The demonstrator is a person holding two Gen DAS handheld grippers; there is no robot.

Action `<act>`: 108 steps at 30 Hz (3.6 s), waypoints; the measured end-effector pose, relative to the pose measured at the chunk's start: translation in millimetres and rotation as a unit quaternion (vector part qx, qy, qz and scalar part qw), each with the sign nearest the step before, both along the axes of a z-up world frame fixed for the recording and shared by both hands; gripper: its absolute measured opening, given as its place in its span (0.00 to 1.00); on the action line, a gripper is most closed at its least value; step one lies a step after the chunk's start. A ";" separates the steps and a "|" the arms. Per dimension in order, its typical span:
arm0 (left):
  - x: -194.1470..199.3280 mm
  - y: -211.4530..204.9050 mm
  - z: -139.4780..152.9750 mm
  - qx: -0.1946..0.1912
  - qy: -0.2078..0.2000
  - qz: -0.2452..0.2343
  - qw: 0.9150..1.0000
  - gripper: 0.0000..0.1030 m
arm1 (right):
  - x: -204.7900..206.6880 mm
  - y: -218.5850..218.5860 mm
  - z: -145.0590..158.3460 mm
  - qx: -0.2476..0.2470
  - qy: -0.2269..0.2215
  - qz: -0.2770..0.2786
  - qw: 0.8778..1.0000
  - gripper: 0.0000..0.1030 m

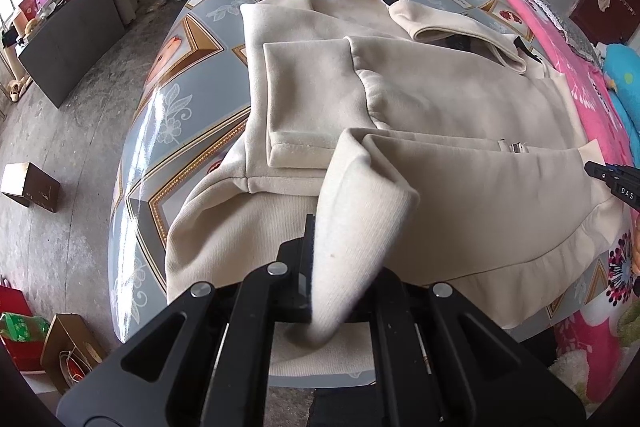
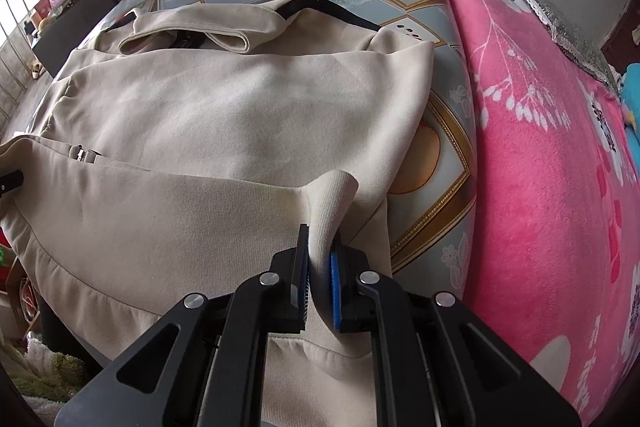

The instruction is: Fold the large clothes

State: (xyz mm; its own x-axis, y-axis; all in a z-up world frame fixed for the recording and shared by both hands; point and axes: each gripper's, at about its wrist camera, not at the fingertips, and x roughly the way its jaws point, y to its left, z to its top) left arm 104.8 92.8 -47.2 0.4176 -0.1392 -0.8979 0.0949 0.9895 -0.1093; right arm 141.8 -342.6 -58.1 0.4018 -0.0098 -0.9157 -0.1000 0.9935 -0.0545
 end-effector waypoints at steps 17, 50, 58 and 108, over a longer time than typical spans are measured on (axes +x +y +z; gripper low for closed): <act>2.4 -0.1 0.0 0.000 0.010 0.003 1.000 0.05 | 0.5 8.2 -0.6 -0.024 0.001 0.008 1.000 0.08; 7.2 -9.0 -2.8 0.037 0.023 0.013 0.999 0.05 | 0.8 19.8 -0.8 -0.076 0.003 0.022 0.997 0.08; 7.8 -13.0 -2.9 0.051 0.025 0.016 0.998 0.05 | -0.5 24.1 -1.1 -0.090 -0.003 0.035 0.995 0.08; -5.4 -27.5 6.5 0.104 -0.018 0.008 0.994 0.05 | -22.0 25.5 17.2 -0.110 -0.060 0.022 0.992 0.06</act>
